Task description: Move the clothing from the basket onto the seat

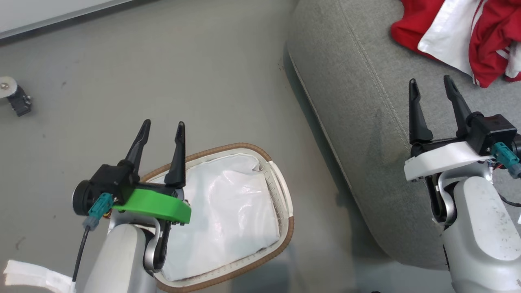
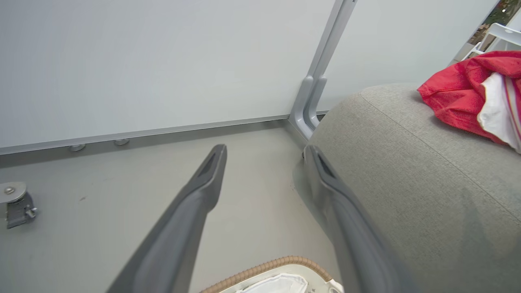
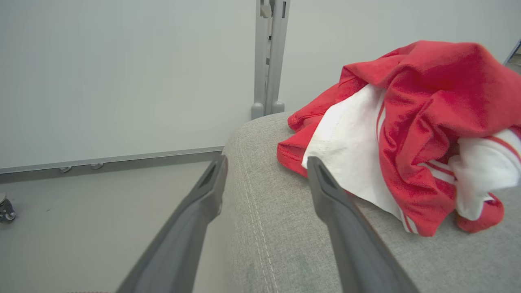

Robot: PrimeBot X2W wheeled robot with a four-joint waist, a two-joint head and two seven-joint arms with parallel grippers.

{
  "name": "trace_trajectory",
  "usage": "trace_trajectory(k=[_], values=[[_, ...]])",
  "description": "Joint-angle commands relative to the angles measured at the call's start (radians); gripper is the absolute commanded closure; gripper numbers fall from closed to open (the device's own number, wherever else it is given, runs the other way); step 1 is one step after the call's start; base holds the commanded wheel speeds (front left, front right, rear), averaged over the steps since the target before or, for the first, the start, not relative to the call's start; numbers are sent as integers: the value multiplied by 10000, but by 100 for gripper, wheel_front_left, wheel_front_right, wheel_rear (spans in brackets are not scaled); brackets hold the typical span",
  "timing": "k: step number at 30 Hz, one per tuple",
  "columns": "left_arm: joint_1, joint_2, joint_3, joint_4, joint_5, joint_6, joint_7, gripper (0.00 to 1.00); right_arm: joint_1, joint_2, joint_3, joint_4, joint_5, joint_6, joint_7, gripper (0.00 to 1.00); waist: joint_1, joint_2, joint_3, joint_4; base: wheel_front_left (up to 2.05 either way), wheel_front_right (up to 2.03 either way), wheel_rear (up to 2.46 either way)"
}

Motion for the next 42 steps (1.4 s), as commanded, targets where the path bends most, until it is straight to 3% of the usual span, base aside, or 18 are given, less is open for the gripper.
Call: trace_trajectory(k=[1, 10, 18, 25, 42], values=[[264, -68, 242, 4, 79, -31, -4, 0, 208, 9, 92, -30, 21, -14, -45, 0, 0, 0, -582, 656, 0, 0, 0], [1023, -235, 1543, 115, 183, -31, -4, 0, 662, 178, 764, 211, -95, -14, -45, 0, 0, 0, -1248, 1409, 0, 0, 0], [1669, -234, 1869, 260, -68, 90, -4, 0, 1355, 171, 850, 475, -110, -14, -44, 0, 0, 0, -1883, 1903, 0, 0, 0], [2380, -233, 2166, 17, -81, 312, -4, 0, 2058, 255, 852, 659, 59, -14, -45, 0, 0, 0, -2474, 2054, 0, 0, 0], [3703, -235, 2232, 327, -192, 158, -6, 0, 3568, 379, 946, 839, 207, -14, -45, 0, 0, 0, -3928, 2184, 0, 0, 0]])
